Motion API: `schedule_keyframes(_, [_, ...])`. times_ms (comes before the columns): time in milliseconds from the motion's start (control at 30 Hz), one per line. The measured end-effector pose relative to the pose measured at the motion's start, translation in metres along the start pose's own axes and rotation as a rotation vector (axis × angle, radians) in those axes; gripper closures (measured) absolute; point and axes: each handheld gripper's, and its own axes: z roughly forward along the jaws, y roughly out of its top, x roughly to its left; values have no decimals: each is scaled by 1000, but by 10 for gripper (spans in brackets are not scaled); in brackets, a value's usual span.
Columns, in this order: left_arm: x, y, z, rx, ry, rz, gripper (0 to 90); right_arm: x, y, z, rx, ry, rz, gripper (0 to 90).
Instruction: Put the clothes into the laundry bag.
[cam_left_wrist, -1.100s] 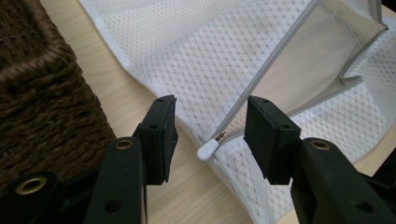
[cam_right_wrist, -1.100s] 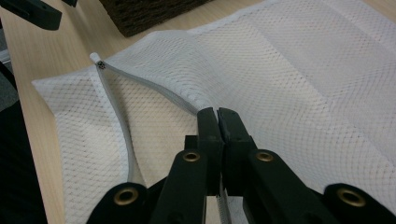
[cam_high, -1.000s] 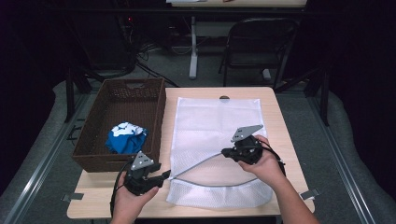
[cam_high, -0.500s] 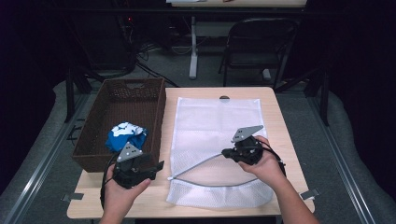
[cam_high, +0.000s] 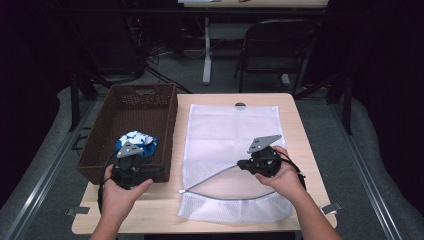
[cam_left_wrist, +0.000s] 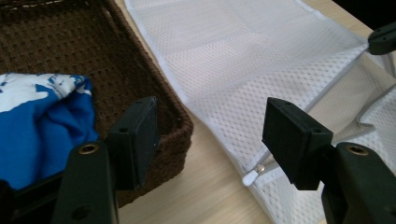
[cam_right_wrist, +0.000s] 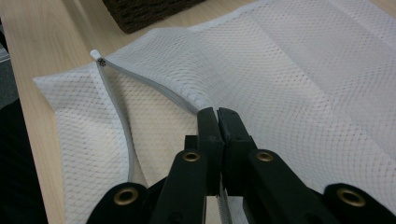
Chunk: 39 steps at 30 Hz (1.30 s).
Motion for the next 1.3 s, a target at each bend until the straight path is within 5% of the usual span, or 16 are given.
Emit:
schedule_keyframes(867, [47, 25, 6, 66, 74, -89, 317, -1, -1, 0, -5, 0, 4, 884])
schedule_keyframes(1300, [56, 37, 9, 94, 97, -98, 318, -1, -1, 0, -5, -3, 8, 884])
